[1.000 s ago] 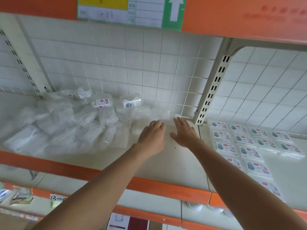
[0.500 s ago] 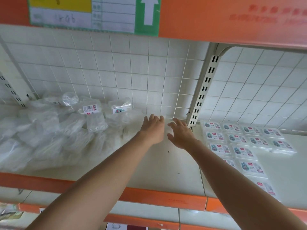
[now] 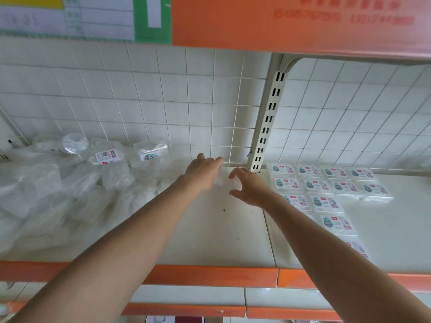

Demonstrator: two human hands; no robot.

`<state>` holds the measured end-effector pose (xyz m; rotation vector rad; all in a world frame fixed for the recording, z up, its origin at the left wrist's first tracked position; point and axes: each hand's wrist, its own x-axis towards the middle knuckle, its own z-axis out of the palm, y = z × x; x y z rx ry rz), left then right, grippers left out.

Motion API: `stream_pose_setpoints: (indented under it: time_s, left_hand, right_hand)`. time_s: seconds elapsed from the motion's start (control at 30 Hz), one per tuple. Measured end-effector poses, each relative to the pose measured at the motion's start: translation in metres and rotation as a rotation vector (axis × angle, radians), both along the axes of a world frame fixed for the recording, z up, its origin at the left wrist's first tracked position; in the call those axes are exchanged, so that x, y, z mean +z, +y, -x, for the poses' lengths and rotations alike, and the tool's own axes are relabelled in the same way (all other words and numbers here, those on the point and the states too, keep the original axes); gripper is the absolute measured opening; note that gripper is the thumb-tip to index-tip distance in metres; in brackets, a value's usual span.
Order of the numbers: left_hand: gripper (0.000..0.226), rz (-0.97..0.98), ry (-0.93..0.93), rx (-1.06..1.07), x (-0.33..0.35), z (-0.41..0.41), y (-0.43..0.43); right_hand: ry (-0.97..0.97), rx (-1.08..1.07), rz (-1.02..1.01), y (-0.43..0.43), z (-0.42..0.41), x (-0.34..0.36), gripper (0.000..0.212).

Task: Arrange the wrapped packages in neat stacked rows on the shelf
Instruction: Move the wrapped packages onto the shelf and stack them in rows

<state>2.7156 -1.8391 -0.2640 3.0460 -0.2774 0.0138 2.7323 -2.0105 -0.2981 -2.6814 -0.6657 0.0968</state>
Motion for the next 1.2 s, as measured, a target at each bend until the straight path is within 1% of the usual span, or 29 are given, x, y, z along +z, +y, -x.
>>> stream_pose_setpoints:
  time_s: [0.1,0.3,0.5,0.63,0.73,0.83,0.97,1.1,1.2]
  left_hand:
    - [0.038,-0.004,-0.037,0.016,0.007,0.002,-0.002]
    - [0.051,0.176,-0.14,0.026,0.017,0.014,-0.008]
    - [0.055,0.307,-0.135,-0.053,0.008,0.022,-0.043]
    - [0.058,0.296,-0.139,-0.12,0.006,0.032,-0.091]
    - [0.066,0.276,-0.138,-0.17,0.01,0.038,-0.137]
    - [0.065,0.226,-0.178,-0.195,0.013,0.042,-0.19]
    - [0.067,0.146,-0.171,-0.204,0.012,0.046,-0.267]
    - [0.068,0.146,-0.106,-0.187,0.008,0.048,-0.335]
    - [0.064,0.147,-0.075,-0.15,0.005,0.053,-0.374]
  right_hand:
    - [-0.02,-0.01,-0.019,-0.002,0.002,0.003,0.044]
    - [-0.061,-0.092,-0.022,-0.025,0.013,0.021,0.049]
    - [-0.156,-0.189,0.047,-0.073,0.036,0.032,0.05]
    - [-0.157,-0.242,0.081,-0.126,0.053,0.029,0.05]
    - [-0.155,-0.271,0.093,-0.174,0.064,0.026,0.051]
    - [-0.167,-0.298,0.099,-0.228,0.071,0.022,0.05]
    - [-0.143,-0.304,0.087,-0.306,0.079,0.014,0.051]
    - [-0.125,-0.264,0.055,-0.372,0.08,0.005,0.051]
    - [-0.116,-0.231,0.056,-0.411,0.079,-0.001,0.052]
